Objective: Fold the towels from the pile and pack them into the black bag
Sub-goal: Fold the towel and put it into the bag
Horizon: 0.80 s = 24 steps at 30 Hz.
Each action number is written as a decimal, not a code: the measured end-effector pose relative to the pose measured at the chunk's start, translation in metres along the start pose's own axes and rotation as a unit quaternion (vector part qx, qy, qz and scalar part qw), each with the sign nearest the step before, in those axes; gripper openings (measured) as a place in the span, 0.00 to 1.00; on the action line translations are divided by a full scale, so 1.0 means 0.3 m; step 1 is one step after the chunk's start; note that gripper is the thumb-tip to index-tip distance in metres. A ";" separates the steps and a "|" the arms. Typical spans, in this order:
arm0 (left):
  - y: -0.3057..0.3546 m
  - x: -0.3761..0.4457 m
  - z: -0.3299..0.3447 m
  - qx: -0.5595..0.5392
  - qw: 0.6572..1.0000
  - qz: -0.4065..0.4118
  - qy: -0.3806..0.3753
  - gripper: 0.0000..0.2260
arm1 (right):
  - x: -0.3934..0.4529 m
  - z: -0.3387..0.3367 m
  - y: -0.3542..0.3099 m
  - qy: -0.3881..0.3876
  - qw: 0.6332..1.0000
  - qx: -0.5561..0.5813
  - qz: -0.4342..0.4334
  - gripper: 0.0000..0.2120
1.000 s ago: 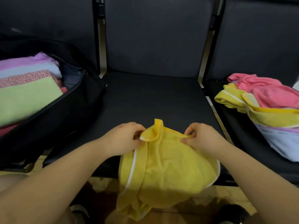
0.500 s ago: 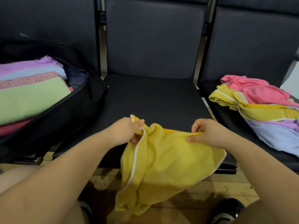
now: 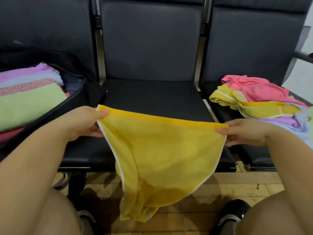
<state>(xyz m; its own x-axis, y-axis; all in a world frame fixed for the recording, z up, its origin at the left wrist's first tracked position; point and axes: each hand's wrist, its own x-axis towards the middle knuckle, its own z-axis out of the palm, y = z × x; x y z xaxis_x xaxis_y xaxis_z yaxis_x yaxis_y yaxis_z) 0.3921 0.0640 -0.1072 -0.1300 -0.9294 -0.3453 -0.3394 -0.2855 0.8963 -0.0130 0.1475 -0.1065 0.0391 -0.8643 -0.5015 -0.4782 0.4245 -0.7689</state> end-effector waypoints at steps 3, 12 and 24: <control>0.028 -0.053 -0.042 -0.039 0.990 -0.060 -0.125 0.21 | -0.017 -0.015 0.001 -0.065 0.984 0.165 -0.019 0.41; 0.000 -0.020 -0.008 0.107 0.993 -0.043 0.019 0.05 | 0.000 -0.007 -0.006 0.136 0.988 -0.075 0.017 0.12; 0.017 0.138 0.105 0.002 0.978 0.058 0.202 0.12 | 0.173 0.061 -0.090 0.344 0.920 -0.165 -0.088 0.20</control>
<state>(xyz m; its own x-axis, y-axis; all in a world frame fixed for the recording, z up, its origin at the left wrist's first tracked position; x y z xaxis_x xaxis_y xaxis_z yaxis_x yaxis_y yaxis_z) 0.3558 0.0313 -0.1257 0.2113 -0.9719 -0.1033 -0.3472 -0.1735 0.9216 0.0179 0.0960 -0.1190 -0.3700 -0.9259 0.0757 -0.7617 0.2557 -0.5954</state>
